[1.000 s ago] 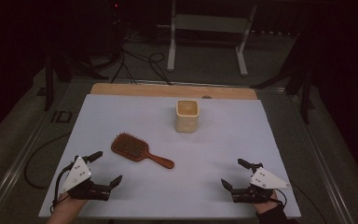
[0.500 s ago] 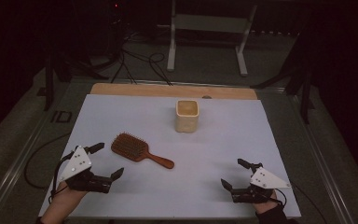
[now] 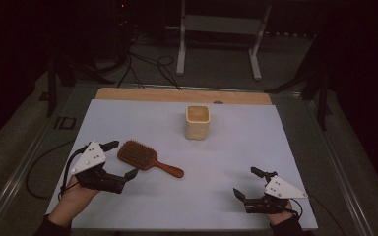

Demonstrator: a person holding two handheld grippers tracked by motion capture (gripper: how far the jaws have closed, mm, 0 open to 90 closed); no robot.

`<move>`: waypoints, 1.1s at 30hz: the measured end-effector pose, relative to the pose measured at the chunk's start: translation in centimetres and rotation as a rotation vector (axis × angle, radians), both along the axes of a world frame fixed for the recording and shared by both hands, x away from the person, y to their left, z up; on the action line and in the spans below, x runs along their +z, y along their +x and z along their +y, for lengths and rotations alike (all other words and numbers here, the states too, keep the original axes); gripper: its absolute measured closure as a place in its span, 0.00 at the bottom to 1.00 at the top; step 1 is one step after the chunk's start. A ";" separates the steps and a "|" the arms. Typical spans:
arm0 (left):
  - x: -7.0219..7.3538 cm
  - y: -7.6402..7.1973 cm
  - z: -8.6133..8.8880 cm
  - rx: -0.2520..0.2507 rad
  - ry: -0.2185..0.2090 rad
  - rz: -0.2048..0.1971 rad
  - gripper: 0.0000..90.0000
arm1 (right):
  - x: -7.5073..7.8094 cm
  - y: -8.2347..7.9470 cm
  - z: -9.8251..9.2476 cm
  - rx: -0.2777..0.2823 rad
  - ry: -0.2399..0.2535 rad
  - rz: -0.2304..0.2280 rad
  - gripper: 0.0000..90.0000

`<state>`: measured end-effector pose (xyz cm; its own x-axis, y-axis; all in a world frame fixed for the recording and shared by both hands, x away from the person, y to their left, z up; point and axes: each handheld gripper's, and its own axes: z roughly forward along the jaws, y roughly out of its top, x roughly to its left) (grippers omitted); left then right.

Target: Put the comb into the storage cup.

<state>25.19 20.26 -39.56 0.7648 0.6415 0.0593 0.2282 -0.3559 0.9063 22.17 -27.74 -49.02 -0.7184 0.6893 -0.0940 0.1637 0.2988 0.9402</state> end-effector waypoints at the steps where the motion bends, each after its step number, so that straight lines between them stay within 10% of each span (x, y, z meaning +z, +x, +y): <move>1: 0.1 0.2 -0.2 -0.011 0.005 0.001 0.00 | 0.0 0.0 0.0 0.000 0.000 0.000 0.10; 33: -2.3 5.3 -7.7 -0.061 0.074 0.167 0.03 | 0.1 0.0 0.0 0.012 0.011 0.004 0.10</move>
